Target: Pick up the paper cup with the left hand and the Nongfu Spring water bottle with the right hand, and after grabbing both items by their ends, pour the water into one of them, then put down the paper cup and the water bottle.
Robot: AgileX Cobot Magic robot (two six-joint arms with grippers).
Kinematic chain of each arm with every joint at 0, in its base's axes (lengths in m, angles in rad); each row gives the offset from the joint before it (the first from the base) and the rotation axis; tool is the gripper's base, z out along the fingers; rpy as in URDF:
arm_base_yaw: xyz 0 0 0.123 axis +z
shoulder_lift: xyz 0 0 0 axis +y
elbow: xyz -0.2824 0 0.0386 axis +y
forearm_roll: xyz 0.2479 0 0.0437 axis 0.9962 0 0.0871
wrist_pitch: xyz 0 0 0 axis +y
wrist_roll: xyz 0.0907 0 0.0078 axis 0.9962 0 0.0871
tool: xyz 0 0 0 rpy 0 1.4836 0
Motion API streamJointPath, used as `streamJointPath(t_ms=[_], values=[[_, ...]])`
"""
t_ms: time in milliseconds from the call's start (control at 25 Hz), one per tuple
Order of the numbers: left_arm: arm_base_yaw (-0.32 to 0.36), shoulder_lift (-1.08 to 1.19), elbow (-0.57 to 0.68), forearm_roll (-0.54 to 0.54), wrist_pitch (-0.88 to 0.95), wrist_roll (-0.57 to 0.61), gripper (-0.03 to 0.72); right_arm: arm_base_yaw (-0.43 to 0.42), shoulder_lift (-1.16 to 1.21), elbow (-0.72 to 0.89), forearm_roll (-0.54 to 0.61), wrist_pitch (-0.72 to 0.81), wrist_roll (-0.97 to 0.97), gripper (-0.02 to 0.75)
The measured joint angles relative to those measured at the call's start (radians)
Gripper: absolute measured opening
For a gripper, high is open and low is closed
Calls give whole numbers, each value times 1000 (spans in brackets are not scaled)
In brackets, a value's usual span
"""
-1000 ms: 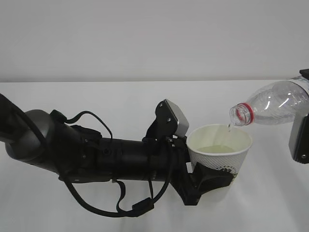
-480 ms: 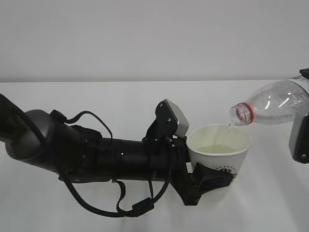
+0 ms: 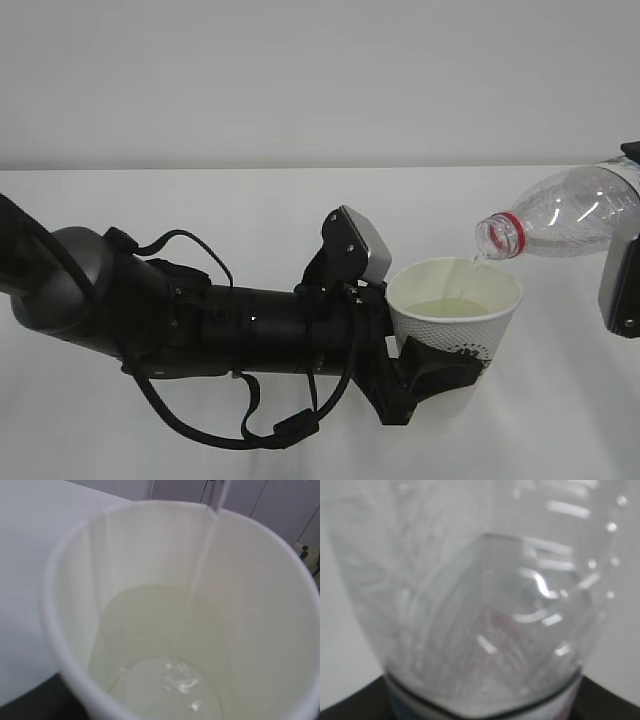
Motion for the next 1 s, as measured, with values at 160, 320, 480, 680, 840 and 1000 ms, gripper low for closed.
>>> streamJointPath(t_ms=[160, 320, 480, 680, 840, 1000], values=[[0, 0, 0, 0, 0, 0, 489, 0, 0, 0, 0, 0, 0, 403], [0, 0, 0, 0, 0, 0, 489, 0, 0, 0, 0, 0, -1, 403], [0, 0, 0, 0, 0, 0, 489, 0, 0, 0, 0, -2, -3, 403], [0, 0, 0, 0, 0, 0, 489, 0, 0, 0, 0, -4, -5, 403], [0, 0, 0, 0, 0, 0, 489, 0, 0, -2, 0, -4, -7, 403], [0, 0, 0, 0, 0, 0, 489, 0, 0, -2, 0, -6, -9, 403]])
